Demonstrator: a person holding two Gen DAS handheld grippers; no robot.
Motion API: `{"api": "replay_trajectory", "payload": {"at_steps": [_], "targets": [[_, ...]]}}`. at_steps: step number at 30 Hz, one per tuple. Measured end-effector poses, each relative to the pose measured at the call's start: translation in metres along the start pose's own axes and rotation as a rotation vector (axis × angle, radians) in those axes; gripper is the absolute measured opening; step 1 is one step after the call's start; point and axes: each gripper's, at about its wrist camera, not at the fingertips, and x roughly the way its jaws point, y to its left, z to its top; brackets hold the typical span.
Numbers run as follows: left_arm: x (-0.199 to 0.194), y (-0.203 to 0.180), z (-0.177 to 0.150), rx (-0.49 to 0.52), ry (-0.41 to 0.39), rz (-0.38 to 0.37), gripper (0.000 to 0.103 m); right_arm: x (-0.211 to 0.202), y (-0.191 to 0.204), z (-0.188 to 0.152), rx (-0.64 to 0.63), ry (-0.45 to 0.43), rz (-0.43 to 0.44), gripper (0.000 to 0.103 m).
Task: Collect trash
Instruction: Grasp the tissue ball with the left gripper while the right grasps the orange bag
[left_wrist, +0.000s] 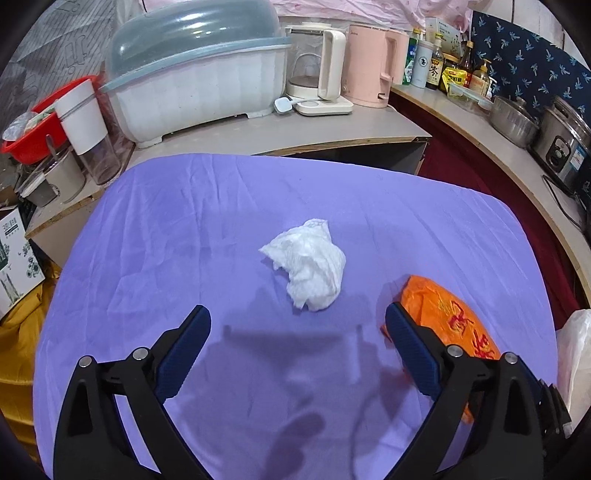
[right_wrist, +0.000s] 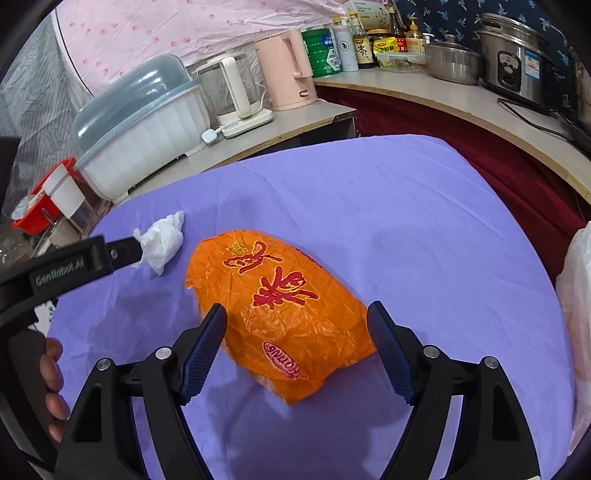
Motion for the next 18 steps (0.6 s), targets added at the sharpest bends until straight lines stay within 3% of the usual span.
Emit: {"api": "replay_trajectory", "payload": {"at_steps": [10,12,14,18], "targets": [[0.046,-0.004,0.014,0.011,0.046,-0.018,0.089,0.024,-0.003,0.002,-0.008,0.011,-0.009,0.08],[0.051,-0.006,0.014,0.016,0.054,-0.028,0.081,0.024,-0.002,0.003,-0.007,0.012,-0.007,0.08],[0.055,-0.008,0.012,0.024,0.074,-0.045,0.066,0.025,-0.002,0.003,-0.005,0.01,-0.009,0.078],[0.055,-0.012,0.008,0.045,0.08,-0.036,0.039,0.022,-0.005,0.002,0.01,0.004,-0.005,0.065]]}}
